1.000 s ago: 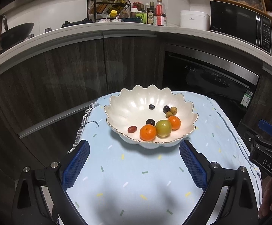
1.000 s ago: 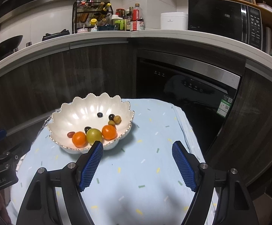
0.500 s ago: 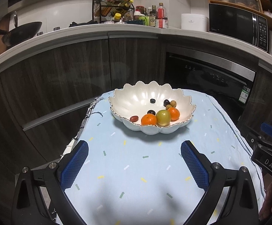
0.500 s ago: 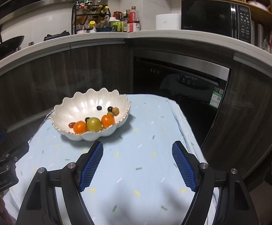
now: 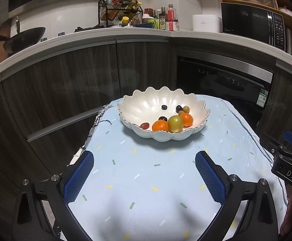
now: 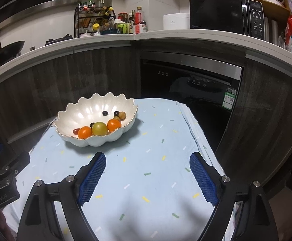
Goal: Organize fruits
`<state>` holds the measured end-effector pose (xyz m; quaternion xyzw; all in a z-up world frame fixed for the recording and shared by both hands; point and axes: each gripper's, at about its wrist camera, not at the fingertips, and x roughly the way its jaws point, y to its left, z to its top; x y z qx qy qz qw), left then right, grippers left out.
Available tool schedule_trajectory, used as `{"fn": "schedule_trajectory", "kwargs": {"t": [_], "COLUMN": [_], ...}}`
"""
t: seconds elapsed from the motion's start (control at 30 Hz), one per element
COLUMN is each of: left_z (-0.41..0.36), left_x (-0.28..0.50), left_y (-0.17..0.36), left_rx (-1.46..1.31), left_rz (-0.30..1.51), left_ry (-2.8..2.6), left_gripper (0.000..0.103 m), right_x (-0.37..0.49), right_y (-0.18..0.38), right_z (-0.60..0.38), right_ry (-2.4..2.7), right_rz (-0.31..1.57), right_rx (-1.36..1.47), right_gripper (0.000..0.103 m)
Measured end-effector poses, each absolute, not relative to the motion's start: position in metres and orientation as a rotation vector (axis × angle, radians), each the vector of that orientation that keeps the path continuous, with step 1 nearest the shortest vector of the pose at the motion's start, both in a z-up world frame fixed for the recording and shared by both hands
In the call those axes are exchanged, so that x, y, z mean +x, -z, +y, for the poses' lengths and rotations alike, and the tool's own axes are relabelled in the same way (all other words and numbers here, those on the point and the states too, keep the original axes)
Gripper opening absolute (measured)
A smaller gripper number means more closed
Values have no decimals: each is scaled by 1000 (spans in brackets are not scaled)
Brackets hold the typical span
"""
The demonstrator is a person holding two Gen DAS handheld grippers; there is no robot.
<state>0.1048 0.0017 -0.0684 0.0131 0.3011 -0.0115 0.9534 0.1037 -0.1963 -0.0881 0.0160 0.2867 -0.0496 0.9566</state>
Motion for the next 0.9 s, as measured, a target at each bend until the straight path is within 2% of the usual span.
{"fn": "schedule_trajectory", "kwargs": {"t": [0.9], "left_z": [3], "left_x": [104], "left_y": [66], "left_rx": [36], "left_rz": [611], "left_ry": [20], "left_gripper": [103], "right_x": [98], "right_y": [83], "right_z": [-197], "right_ry": [94], "right_rz": [563], "right_rx": [36], "right_gripper": [87]}}
